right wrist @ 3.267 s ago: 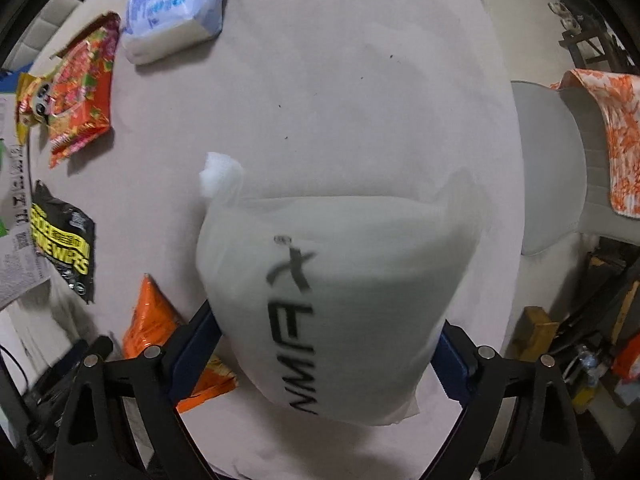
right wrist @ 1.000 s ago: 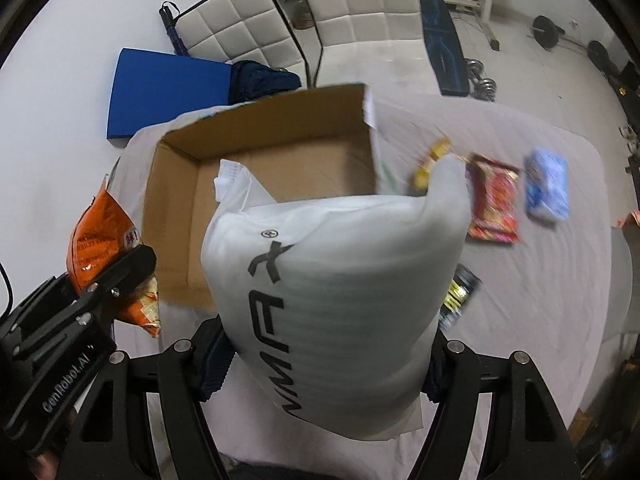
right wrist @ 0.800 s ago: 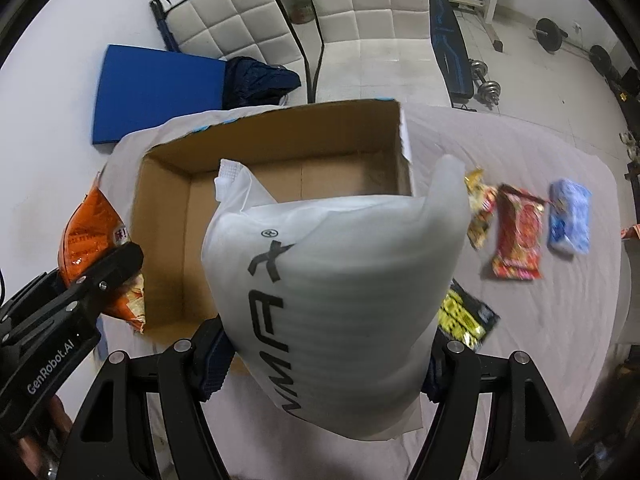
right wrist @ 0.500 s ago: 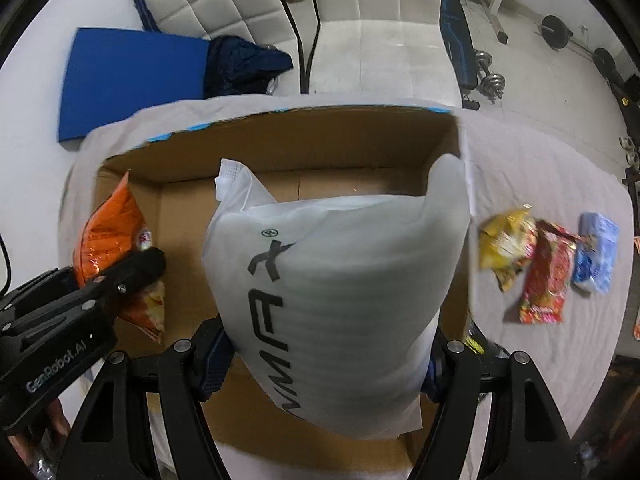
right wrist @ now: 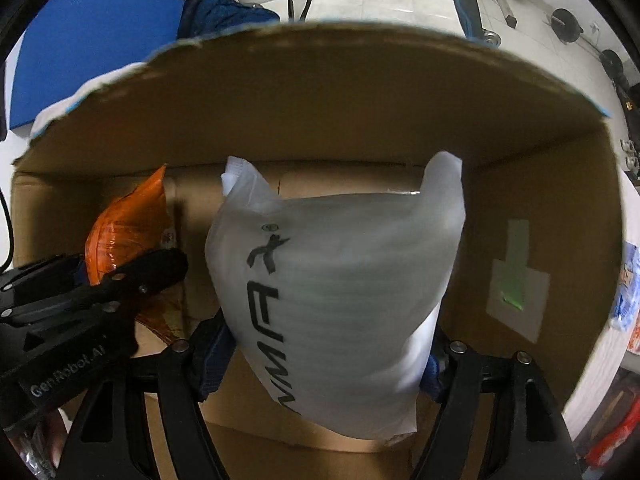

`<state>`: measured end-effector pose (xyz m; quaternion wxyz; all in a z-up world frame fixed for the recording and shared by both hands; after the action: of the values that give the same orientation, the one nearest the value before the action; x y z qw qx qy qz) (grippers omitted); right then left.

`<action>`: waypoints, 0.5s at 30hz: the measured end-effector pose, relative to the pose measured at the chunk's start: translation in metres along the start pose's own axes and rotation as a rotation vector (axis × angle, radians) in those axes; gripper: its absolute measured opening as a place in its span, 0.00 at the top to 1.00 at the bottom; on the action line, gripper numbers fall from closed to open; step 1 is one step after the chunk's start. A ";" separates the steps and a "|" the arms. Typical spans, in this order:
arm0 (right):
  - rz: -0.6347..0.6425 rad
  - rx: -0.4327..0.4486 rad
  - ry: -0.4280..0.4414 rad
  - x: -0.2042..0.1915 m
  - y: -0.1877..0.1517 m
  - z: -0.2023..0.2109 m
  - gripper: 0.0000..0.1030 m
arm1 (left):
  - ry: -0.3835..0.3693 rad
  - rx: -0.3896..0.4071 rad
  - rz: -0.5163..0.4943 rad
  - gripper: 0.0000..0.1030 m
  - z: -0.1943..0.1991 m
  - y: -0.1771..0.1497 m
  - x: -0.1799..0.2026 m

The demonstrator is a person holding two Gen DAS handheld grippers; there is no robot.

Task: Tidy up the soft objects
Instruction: 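Carry both bags into the cardboard box and open both tools to release them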

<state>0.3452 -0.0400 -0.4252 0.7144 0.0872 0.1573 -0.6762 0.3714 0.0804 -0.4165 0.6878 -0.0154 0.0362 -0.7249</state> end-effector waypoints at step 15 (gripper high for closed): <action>-0.009 0.028 -0.027 -0.008 -0.002 0.019 0.08 | 0.064 0.074 -0.018 0.19 0.022 -0.009 -0.003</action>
<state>0.3447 -0.0392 -0.4047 0.7121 0.0870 0.1386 -0.6828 0.3644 0.0834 -0.3934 0.6799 0.0331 0.0313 -0.7319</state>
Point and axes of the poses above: each gripper's, at about its wrist camera, not at the fingertips, and z roughly against the way its jaws point, x to its right, y to its top, the point moved 6 cm from there along -z, roughly the way its jaws point, and after that the axes turned 15 degrees about y, right-handed, at the moved point
